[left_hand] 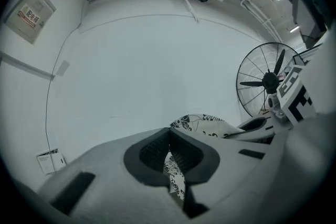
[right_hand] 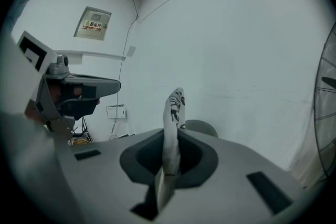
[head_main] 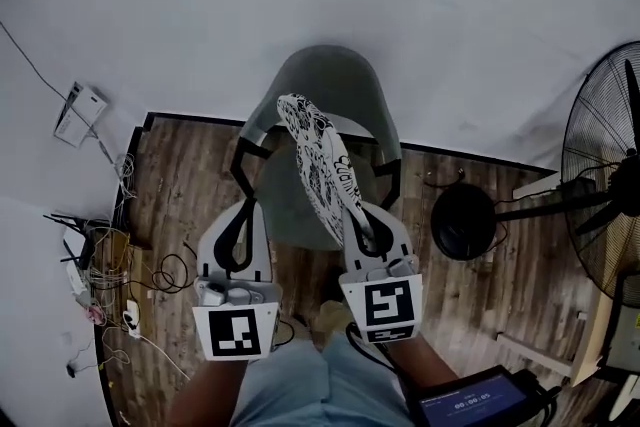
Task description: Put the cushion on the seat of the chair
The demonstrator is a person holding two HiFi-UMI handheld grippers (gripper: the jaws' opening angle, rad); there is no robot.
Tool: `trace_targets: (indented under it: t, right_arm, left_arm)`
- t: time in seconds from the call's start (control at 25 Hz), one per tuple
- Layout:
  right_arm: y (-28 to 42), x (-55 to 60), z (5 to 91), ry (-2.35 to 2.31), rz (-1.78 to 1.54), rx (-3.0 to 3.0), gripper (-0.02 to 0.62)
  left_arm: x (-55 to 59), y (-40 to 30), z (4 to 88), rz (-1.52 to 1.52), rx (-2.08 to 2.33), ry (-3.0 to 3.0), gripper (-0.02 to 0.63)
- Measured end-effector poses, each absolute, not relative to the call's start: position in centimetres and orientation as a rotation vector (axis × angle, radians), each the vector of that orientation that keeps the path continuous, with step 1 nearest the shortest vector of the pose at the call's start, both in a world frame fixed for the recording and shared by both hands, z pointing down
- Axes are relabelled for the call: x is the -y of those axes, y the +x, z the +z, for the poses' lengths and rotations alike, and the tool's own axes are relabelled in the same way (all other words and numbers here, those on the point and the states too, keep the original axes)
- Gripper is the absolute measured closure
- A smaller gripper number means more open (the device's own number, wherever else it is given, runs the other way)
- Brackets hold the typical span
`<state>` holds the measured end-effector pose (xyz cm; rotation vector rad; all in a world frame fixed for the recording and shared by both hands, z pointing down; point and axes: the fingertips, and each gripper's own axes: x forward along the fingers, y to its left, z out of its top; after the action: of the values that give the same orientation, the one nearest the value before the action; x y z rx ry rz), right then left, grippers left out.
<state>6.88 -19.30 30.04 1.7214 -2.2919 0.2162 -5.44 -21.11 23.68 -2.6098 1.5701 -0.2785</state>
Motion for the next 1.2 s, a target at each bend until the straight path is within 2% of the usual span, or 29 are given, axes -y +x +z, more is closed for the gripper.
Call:
trace_targets:
  t: [0.6,1.2]
  right_arm:
    - [4.6,26.0,31.8,1.701,0.246,2.254,0.578]
    - [-1.6,31.9,40.4,1.784,0.425,2.076,0.578]
  left_arm:
    - [28.4,-8.7,24.9,-0.283,-1.628,-2.617,0.597]
    - [38.1,-12.9,32.3,-0.326,-1.476,-2.776,0.597]
